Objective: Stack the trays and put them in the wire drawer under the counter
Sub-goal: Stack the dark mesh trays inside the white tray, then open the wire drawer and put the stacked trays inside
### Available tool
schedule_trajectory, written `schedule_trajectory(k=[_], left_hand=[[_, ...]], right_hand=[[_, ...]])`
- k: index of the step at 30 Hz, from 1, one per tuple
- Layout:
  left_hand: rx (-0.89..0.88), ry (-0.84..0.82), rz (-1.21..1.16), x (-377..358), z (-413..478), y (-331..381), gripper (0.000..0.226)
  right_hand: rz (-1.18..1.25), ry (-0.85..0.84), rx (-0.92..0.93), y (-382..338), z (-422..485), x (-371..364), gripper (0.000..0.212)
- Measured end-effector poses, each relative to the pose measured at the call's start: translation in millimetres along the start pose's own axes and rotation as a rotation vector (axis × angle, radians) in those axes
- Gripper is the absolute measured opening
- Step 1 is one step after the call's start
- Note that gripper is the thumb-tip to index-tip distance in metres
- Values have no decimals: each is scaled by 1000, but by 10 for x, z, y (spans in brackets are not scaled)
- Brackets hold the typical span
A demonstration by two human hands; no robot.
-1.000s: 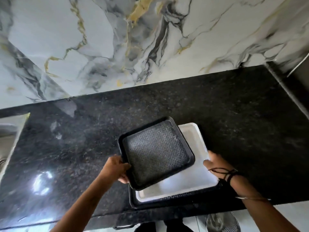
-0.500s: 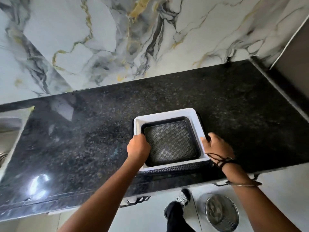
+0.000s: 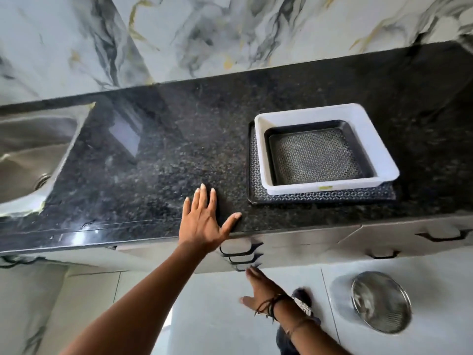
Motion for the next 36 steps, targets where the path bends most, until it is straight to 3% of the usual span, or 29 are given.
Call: schedule_trajectory(k=[5, 11, 17, 22, 25, 29, 33, 34, 36], left_hand=[[-1, 69, 2, -114, 34, -87, 108], [-13, 74, -6, -114, 10, -48, 111], [4, 40, -21, -36, -29, -49, 111], [5, 10, -49, -28, -53, -30, 113], [6, 8, -46, -47, -42, -33, 113], [23, -63, -77, 14, -35, -7, 115], [75, -197, -205, 68, 54, -38, 115], [103, -225, -257, 96, 96, -41, 112], [219, -240, -416, 161, 195, -38, 101]], right_hand=[[-248, 155, 8, -346, 777, -71, 56], [-404, 272, -55, -379, 827, -327, 45], [-474, -18, -124, -258, 63, -895, 48], [-335, -359, -260, -68, -798, -1610, 45], [-386, -413, -242, -63, -1086, -1665, 44], [-211, -499, -300, -132, -1501, -984, 49], [438, -433, -423, 122, -1836, 491, 46], [475, -372, -371, 259, -1831, 922, 51], [540, -34, -335, 611, -1726, 1715, 56]])
Point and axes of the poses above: each hand's wrist, its own z-axis towards the middle knuckle, its own x-axis out of the back of the hand, y = z × x, the point moved 3 cm from there along z, towards the middle knuckle, and after that the axes turned 13 degrees about -x, right-handed, at the moved point
